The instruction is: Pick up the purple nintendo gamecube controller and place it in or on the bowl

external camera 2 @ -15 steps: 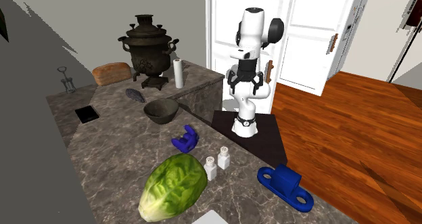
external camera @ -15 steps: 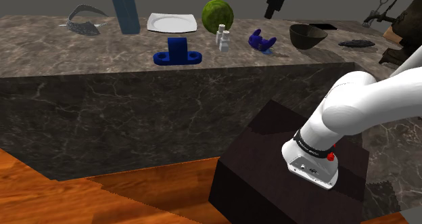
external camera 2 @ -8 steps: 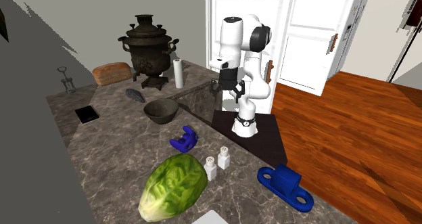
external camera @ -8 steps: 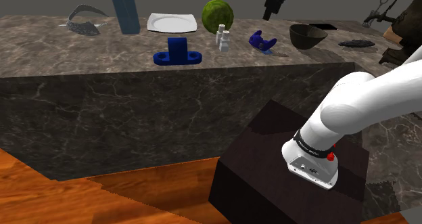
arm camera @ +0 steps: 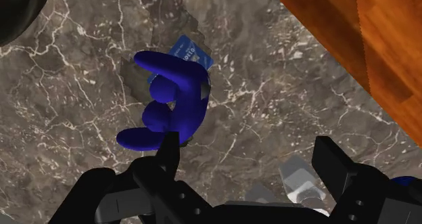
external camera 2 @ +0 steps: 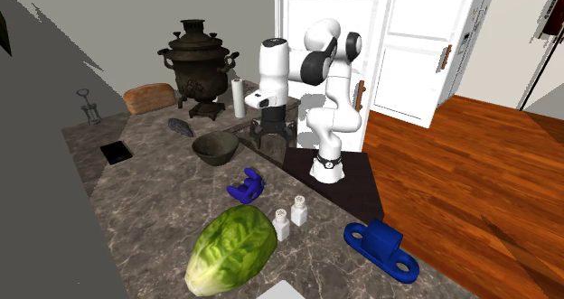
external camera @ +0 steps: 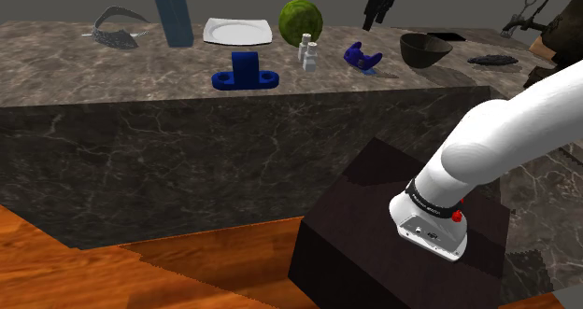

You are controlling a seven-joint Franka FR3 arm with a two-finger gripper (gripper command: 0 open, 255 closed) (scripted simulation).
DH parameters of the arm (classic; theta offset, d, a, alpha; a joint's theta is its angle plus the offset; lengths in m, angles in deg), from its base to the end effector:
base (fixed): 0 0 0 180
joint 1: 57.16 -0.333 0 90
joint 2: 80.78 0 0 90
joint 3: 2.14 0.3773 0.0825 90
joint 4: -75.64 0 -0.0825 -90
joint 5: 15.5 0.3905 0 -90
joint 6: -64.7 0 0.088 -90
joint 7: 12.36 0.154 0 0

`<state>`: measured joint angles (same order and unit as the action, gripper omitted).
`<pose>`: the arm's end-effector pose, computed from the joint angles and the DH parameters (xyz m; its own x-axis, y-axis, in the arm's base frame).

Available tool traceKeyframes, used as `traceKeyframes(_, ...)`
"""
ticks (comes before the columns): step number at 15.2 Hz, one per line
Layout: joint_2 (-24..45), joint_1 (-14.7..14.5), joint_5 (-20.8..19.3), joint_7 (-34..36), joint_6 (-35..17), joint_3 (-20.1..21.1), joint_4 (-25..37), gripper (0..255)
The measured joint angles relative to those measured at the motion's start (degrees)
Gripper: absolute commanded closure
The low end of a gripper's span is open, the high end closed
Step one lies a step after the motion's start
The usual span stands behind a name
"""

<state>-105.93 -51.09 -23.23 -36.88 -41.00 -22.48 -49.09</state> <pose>0.3630 -0.2236 0.5680 0.9962 0.0240 0.0835 0.0223 -0.9995 0.0207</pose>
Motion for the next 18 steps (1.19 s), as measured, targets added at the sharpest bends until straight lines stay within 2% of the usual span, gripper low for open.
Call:
traceKeyframes(5, 7.6, 1.0, 1.5, -5.0, -3.8, -5.4, 3.4, 0)
traceKeyframes(11, 20.0, 2.3, 7.2, -12.4, -6.9, -11.5, 11.3, 0)
traceKeyframes(13, 22.8, 2.8, 8.8, -14.0, -7.6, -12.4, 12.7, 0)
traceKeyframes(18, 24.9, 3.0, 10.1, -15.0, -11.0, -12.7, 11.1, 0)
